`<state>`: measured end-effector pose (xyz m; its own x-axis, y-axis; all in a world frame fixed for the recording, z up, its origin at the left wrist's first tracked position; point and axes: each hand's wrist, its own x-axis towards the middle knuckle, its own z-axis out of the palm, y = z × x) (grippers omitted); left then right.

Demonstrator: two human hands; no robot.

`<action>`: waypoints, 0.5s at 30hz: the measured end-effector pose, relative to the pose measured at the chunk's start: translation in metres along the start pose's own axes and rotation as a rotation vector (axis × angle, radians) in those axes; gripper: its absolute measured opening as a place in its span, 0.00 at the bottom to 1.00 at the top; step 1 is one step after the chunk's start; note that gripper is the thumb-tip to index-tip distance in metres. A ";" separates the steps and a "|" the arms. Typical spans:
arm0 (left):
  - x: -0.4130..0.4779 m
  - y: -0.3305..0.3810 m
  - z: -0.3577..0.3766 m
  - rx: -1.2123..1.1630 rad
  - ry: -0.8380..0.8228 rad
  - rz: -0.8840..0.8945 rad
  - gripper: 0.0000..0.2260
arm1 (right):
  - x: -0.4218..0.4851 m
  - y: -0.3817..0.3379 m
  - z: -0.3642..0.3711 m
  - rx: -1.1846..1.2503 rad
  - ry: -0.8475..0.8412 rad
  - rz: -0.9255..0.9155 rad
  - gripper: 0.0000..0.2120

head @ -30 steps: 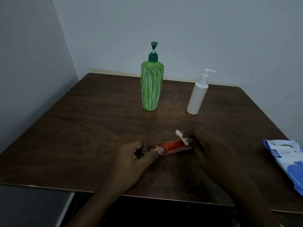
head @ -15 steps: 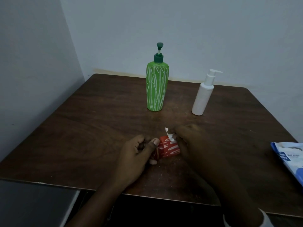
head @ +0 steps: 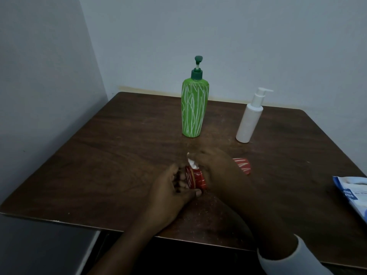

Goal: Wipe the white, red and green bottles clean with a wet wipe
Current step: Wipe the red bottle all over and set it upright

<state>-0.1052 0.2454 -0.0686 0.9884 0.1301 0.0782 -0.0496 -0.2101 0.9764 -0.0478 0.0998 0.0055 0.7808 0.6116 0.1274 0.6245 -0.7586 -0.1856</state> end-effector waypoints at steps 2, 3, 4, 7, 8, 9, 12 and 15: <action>0.000 -0.001 0.001 -0.016 0.004 -0.002 0.23 | -0.001 0.000 0.008 -0.078 -0.059 -0.045 0.32; 0.000 -0.001 0.001 -0.029 0.008 0.002 0.22 | -0.004 0.001 0.011 -0.094 -0.045 -0.070 0.33; -0.001 -0.001 0.001 -0.038 0.018 0.004 0.22 | -0.008 0.002 0.013 -0.090 -0.032 -0.086 0.33; -0.002 0.002 0.000 -0.042 0.032 0.027 0.22 | -0.030 0.003 0.023 -0.047 0.125 -0.117 0.27; -0.002 0.002 0.000 -0.046 0.029 0.032 0.23 | -0.039 0.002 0.027 -0.032 0.166 -0.131 0.26; -0.002 0.001 0.000 -0.057 0.027 0.030 0.24 | -0.049 0.000 0.031 -0.031 0.190 -0.144 0.25; -0.001 0.000 0.000 -0.064 0.006 0.021 0.27 | -0.069 0.004 0.042 -0.045 0.219 -0.162 0.25; -0.001 0.001 0.000 -0.048 -0.018 0.028 0.27 | -0.067 0.004 0.034 -0.021 0.222 -0.146 0.22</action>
<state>-0.1060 0.2455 -0.0681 0.9889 0.1077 0.1026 -0.0838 -0.1666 0.9825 -0.0984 0.0633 -0.0374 0.6653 0.6527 0.3624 0.7294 -0.6718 -0.1292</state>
